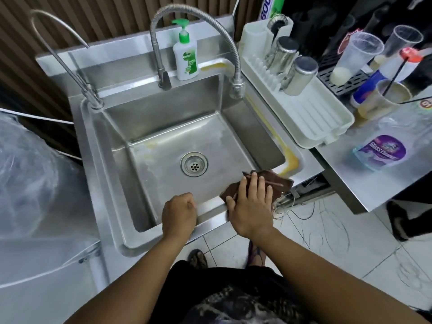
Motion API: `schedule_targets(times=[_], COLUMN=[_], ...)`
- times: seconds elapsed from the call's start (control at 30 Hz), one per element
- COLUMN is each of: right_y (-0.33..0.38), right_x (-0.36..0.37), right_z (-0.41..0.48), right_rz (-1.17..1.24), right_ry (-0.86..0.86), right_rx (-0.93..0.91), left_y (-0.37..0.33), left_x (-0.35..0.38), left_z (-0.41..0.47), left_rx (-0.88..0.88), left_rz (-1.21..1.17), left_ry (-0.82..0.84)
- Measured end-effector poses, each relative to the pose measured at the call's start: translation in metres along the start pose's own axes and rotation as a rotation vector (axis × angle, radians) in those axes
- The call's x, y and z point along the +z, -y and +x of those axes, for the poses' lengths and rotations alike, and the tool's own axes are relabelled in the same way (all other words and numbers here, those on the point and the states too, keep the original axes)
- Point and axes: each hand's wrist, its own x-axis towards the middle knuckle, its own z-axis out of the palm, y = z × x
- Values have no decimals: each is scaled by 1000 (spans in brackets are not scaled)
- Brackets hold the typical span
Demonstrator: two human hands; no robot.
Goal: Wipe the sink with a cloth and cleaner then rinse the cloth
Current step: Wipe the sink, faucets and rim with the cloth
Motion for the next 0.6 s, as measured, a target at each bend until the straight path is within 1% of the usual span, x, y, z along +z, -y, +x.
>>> schedule_targets(times=[0.1,0.17,0.23,0.3,0.33,0.4,0.47,0.53,0.6], right_y=[29,23,-2,-34,-45,-48,-28,-3,8], right_x=[15,13,3,-6,-11,-14,-8,4,11], right_z=[-23,-24,-12,9,18,25,16,-4,-23], right_rz=[20,57,54,27,20,24,13,47,94], right_ry=[3,3,0,-30,-18,20,16,-28,-63], right_rx=[-128,-179,-114,46,137,217,183,89,-15], left_y=[-15,-33,-46,-50,-51,-50,-50,-49,-48], left_x=[8,17,24,30,32,34,37,39,40], left_z=[7,11,13,15,16,19,21,22,22], left_rx=[24,13,14,12,11,11,-18,-39,-39], left_rz=[-80,-110,-29,127,204,323,387,401,394], left_ry=[23,25,63,159,199,253,295,320,309])
